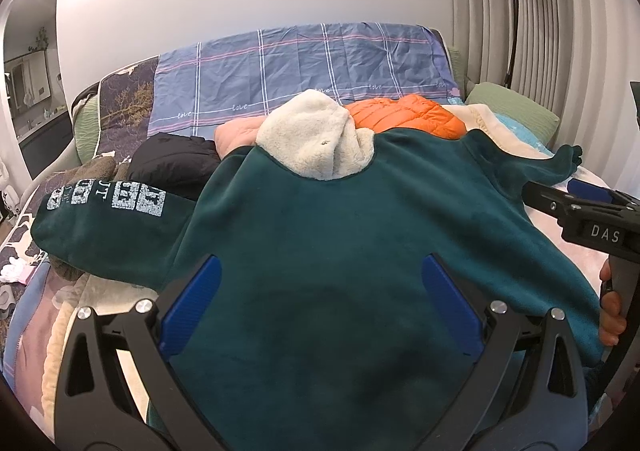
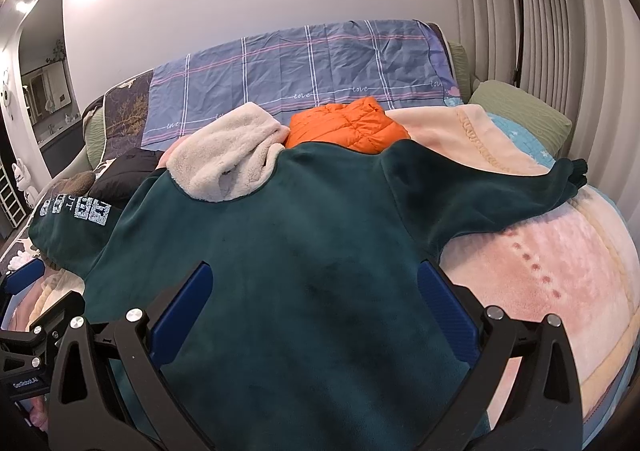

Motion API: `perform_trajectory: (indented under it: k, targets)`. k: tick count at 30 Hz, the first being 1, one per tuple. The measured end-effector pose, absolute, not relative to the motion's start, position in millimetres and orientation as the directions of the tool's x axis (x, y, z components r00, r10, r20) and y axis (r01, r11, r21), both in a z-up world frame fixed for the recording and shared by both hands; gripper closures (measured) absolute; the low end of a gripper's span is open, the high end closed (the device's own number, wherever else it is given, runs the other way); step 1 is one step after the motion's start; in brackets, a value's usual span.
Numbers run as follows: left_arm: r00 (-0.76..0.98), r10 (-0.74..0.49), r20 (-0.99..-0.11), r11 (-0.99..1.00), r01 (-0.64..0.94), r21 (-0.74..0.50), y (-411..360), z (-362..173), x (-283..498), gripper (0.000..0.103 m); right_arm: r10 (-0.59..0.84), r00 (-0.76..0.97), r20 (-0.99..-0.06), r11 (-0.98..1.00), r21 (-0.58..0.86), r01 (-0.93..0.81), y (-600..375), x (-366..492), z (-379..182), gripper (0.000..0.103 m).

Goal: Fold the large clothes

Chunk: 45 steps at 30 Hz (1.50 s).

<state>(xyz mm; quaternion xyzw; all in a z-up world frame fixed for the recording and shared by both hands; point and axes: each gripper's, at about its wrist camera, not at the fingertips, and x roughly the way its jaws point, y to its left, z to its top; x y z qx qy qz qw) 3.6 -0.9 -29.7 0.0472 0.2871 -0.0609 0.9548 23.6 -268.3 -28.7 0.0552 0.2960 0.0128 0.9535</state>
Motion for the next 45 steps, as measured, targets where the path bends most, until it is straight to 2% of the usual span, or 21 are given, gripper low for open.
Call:
perform_trajectory:
  k: [15, 21, 30, 35, 39, 45]
  targets:
    - [0.858, -0.087, -0.507, 0.989, 0.136, 0.060, 1, -31, 0, 0.002, 0.054, 0.824, -0.564, 0.994, 0.112, 0.012, -265, 25, -32, 0.001]
    - [0.835, -0.084, -0.543, 0.987, 0.144, 0.069, 1, -34, 4, 0.002, 0.055, 0.822, -0.566, 0.994, 0.111, 0.010, -266, 25, -33, 0.001]
    - [0.830, -0.106, -0.548, 0.984, 0.165, 0.061, 1, -34, 7, 0.002, 0.031, 0.812, -0.583, 0.995, 0.096, 0.031, -272, 32, -37, 0.001]
    - [0.824, -0.094, -0.558, 0.987, 0.152, 0.058, 5, -30, 20, 0.002, -0.002, 0.811, -0.585, 0.999, 0.039, 0.030, -273, 41, -38, 0.001]
    - [0.843, -0.032, -0.537, 0.987, 0.112, 0.116, 12, -19, 41, 0.002, -0.037, 0.810, -0.585, 0.999, -0.040, 0.017, -275, 54, -33, 0.001]
    - [0.840, -0.015, -0.542, 0.981, 0.118, 0.155, 16, -3, 72, 0.010, -0.040, 0.824, -0.566, 0.996, -0.089, -0.013, -273, 67, -17, 0.001]
